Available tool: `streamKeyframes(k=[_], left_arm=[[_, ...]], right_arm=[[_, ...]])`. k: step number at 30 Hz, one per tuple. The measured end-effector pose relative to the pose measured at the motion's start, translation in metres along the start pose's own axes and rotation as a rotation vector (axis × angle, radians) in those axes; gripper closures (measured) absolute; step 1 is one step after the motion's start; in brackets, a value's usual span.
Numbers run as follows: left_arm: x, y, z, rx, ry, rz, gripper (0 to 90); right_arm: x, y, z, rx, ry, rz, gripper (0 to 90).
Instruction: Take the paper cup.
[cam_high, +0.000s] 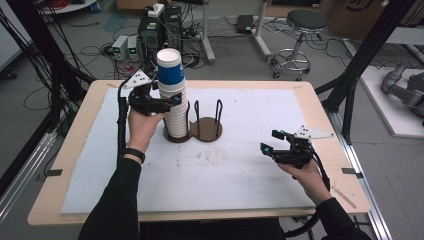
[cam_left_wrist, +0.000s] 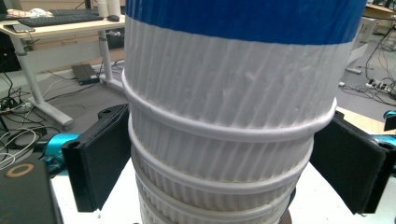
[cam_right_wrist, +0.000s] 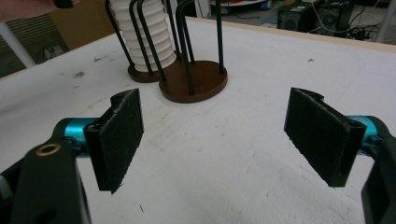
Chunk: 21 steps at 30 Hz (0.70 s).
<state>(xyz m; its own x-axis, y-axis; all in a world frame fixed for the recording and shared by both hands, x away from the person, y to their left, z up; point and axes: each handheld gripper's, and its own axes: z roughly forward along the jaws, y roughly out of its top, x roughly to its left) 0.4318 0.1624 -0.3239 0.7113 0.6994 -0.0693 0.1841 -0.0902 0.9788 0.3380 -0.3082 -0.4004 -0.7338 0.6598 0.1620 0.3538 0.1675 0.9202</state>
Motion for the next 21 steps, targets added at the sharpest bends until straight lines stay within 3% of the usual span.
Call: streamKeyframes(k=[12, 21], left_arm=[[0.001, 0.000, 0.000, -0.003, -0.005, 0.004, 10.7], [0.002, -0.001, 0.000, -0.005, -0.007, 0.005, 10.7]], right_arm=[[0.005, 0.022, 0.007, 0.003, 0.047, -0.045, 20.2], [0.014, 0.066, 0.026, -0.036, 0.099, -0.098, 20.2]])
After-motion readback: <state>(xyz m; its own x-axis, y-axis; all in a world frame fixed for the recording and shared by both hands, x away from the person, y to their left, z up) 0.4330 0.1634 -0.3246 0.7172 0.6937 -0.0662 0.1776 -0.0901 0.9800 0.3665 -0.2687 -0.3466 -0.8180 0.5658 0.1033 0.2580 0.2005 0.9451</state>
